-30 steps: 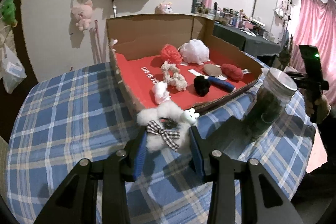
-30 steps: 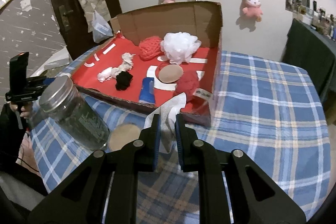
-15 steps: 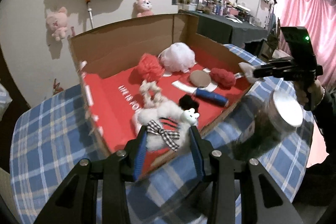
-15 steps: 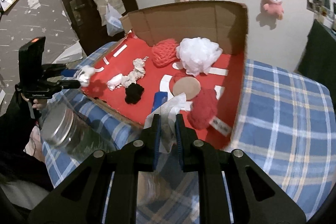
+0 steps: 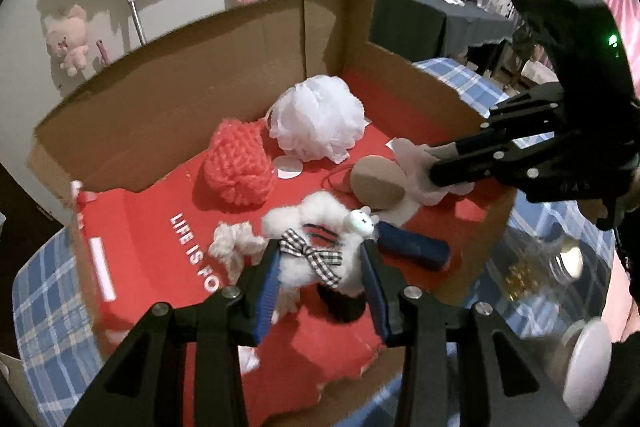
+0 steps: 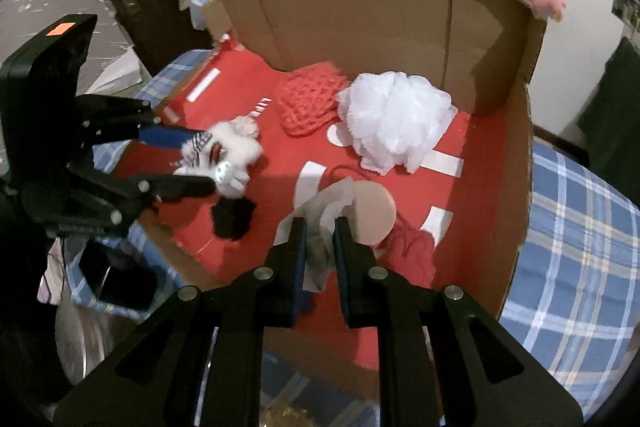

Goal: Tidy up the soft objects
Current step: 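Lift and carry the plush bunny and tissue over the box with both tools, then lower the plush bunny and tissue onto the red lining inside the box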

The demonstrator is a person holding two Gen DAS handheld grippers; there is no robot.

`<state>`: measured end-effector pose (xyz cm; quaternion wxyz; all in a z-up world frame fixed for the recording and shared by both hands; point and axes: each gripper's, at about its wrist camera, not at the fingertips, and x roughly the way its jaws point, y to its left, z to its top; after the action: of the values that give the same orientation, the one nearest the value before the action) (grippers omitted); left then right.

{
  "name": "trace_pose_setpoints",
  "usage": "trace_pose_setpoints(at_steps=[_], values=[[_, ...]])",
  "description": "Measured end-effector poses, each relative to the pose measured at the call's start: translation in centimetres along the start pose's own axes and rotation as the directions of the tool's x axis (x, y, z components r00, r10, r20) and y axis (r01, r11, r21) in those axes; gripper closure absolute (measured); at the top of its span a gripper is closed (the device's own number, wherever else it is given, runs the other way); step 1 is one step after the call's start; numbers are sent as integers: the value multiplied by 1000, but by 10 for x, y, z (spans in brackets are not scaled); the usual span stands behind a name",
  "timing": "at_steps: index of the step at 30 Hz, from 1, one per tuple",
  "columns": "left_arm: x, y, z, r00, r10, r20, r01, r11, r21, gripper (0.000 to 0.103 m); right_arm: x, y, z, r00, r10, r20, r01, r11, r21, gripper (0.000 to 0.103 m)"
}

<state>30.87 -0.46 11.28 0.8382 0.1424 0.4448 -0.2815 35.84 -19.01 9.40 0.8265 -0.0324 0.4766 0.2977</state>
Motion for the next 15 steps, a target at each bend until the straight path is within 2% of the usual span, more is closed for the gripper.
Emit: trace_pose_setpoints(at_steps=[6, 15], values=[[29, 0, 16, 999, -4, -50, 3, 1000, -6, 62, 13, -3, 2, 998, 2, -60, -3, 1000, -9, 90], [57, -3, 21, 992, 14, -124, -13, 1000, 11, 61, 24, -1, -6, 988, -19, -153, 11, 999, -50, 90]])
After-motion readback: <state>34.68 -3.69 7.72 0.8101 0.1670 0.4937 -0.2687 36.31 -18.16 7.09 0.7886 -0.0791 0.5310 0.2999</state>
